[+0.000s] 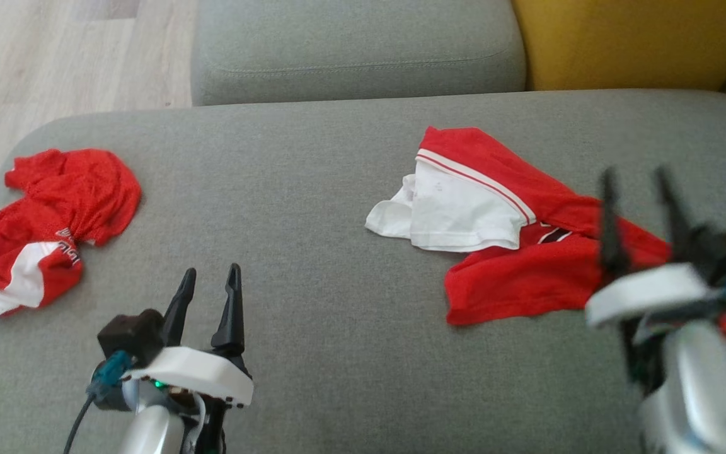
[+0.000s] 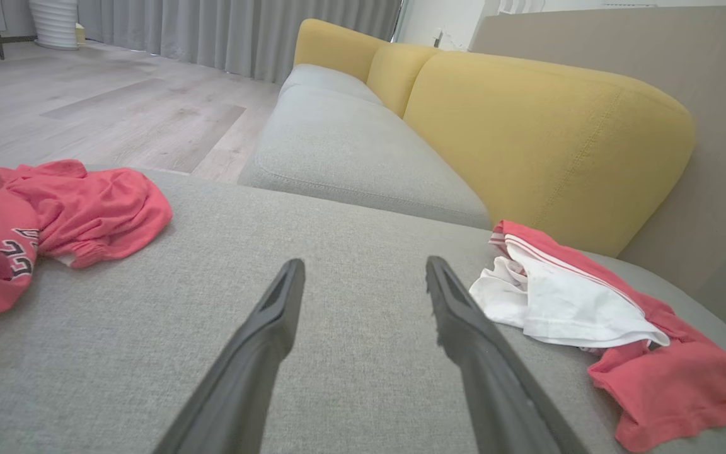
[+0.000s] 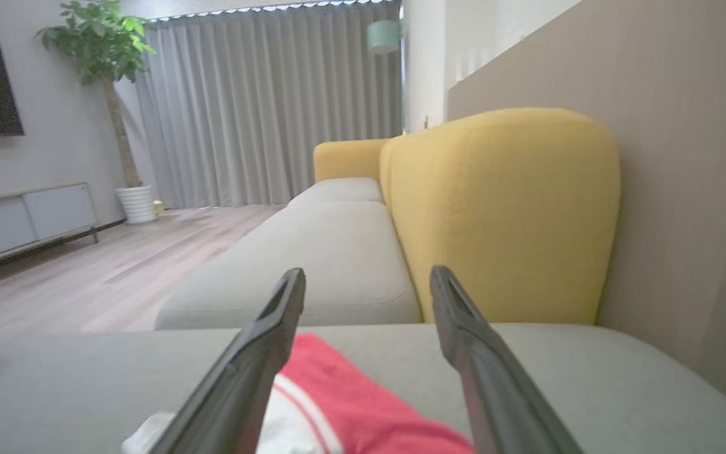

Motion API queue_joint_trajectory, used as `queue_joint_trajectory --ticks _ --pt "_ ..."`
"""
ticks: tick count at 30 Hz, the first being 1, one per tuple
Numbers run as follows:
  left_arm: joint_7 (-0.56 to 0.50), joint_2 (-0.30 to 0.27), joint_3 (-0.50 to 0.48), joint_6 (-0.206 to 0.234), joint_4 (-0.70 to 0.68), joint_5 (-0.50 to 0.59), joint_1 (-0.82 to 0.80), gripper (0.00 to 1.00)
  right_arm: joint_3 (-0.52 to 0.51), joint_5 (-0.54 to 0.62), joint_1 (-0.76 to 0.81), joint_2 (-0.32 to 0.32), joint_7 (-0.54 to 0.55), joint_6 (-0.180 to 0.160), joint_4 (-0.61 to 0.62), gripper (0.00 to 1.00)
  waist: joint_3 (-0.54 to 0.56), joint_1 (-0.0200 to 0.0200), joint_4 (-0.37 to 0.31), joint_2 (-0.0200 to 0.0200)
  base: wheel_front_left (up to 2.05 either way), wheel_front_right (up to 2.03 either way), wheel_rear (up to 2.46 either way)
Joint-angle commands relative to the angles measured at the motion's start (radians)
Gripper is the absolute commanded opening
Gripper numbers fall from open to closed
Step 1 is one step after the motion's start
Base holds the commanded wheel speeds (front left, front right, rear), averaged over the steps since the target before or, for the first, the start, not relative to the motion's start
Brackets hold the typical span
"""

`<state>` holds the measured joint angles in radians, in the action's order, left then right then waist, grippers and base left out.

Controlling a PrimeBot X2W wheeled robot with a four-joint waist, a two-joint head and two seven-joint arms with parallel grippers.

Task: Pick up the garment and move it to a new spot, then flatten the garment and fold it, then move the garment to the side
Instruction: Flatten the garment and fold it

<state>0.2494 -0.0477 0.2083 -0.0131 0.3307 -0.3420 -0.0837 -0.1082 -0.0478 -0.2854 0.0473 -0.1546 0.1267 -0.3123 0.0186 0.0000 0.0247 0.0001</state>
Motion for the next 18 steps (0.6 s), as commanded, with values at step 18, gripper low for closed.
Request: queue_joint_trajectory --ticks 18 --pt "0.012 -0.003 -0.019 0.002 -0.068 -0.006 -0.035 1.00 0.273 -0.054 0.185 0.003 -0.008 0.004 0.170 1.00 -0.029 0.0000 0.024 -0.0001 0.00 0.00 0.00"
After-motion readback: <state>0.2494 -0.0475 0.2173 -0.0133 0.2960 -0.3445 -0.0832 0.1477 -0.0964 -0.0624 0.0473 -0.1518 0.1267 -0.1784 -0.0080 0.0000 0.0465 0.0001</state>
